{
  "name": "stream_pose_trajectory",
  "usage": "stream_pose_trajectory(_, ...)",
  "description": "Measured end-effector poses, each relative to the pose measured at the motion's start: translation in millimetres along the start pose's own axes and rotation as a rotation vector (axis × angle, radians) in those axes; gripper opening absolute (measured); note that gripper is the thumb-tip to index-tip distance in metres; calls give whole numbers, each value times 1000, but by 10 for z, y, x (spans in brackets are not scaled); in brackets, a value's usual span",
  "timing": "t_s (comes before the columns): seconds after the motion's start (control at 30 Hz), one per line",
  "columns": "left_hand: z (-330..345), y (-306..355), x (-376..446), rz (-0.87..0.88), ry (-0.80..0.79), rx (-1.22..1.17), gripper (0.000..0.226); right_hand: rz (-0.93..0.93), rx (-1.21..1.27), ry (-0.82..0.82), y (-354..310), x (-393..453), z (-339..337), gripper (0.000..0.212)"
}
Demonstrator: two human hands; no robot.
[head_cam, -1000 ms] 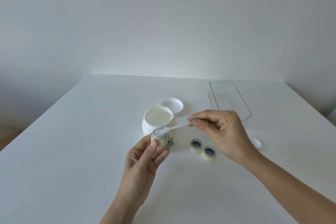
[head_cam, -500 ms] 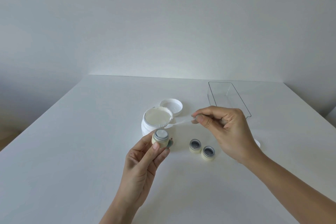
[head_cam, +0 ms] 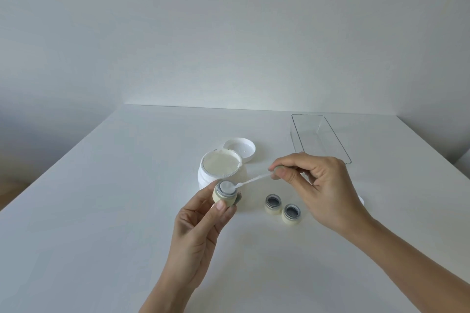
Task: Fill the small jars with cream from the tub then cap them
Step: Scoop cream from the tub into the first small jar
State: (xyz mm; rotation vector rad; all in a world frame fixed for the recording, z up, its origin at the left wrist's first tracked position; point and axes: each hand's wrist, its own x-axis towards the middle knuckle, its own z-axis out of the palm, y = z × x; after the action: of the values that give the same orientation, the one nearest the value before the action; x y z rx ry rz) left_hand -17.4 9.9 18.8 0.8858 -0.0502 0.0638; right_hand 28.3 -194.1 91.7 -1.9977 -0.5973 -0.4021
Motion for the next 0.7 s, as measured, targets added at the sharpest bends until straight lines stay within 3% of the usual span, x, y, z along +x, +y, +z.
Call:
stream_pose_trajectory(0.23, 3, -4, 17, 27, 16, 8, 61, 36, 76, -12, -44, -53, -41, 15)
stream_pose_trajectory(0.53, -6, -13, 21, 26, 8, 26, 60, -199, -95, 17, -173, -54, 29, 14)
stream_pose_trajectory(0.7, -48, -42, 28, 50, -10, 40, 35, -131, -83, 61, -86, -119, -166, 11)
